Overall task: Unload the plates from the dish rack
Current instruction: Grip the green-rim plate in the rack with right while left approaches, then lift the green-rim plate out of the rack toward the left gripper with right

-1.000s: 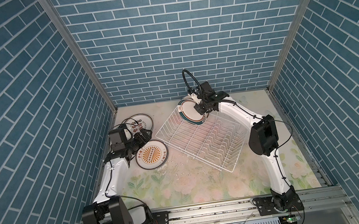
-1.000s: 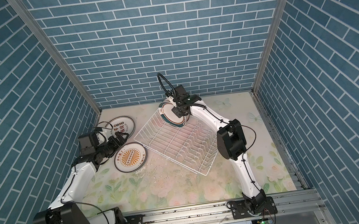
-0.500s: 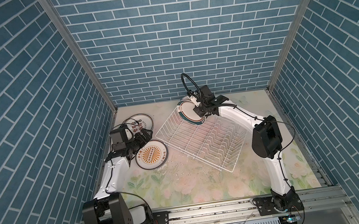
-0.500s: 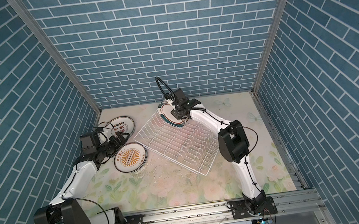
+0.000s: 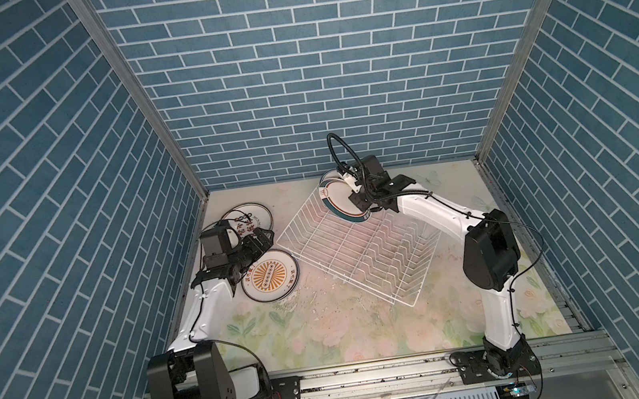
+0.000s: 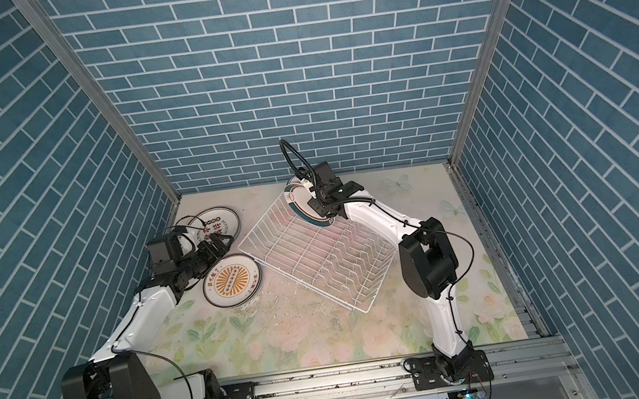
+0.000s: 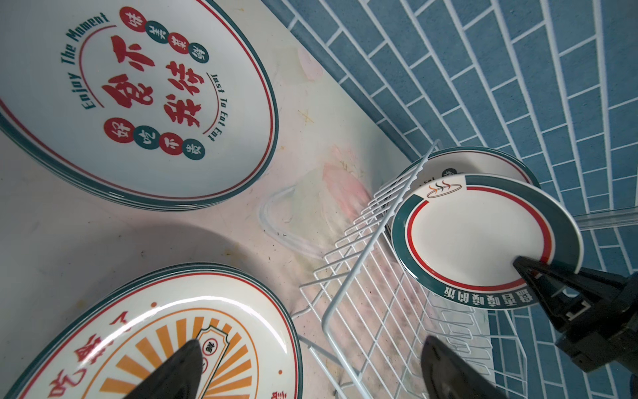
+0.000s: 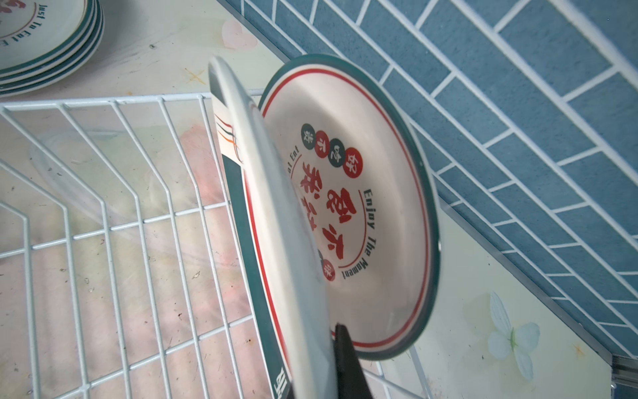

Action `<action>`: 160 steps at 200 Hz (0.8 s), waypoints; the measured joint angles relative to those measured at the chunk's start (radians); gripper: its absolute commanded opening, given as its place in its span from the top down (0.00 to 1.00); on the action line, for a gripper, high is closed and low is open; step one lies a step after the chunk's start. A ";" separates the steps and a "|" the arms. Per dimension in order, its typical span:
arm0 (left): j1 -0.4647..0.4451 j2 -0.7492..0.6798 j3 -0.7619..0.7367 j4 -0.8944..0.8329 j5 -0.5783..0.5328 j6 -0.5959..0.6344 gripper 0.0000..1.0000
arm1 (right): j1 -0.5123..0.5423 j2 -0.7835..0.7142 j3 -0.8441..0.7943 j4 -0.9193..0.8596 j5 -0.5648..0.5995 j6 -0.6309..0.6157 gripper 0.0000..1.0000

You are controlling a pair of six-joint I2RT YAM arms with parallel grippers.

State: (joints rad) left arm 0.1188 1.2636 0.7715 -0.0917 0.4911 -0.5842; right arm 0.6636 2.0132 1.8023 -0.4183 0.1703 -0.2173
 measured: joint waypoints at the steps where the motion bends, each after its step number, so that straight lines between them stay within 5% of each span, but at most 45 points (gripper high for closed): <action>1: -0.001 0.000 0.000 0.000 0.000 0.000 0.01 | 0.000 -0.001 -0.001 0.000 -0.001 0.000 1.00; 80: -0.010 -0.010 0.000 0.064 0.039 -0.003 0.01 | 0.035 -0.207 -0.124 0.076 -0.116 0.073 1.00; 160: -0.105 0.066 0.060 0.312 0.154 -0.060 0.01 | -0.010 -0.276 -0.224 0.281 -0.225 0.519 1.00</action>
State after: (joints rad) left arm 0.0139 1.3300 0.8318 0.2207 0.6456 -0.6441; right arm 0.6533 1.7370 1.5784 -0.1371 -0.0544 0.3019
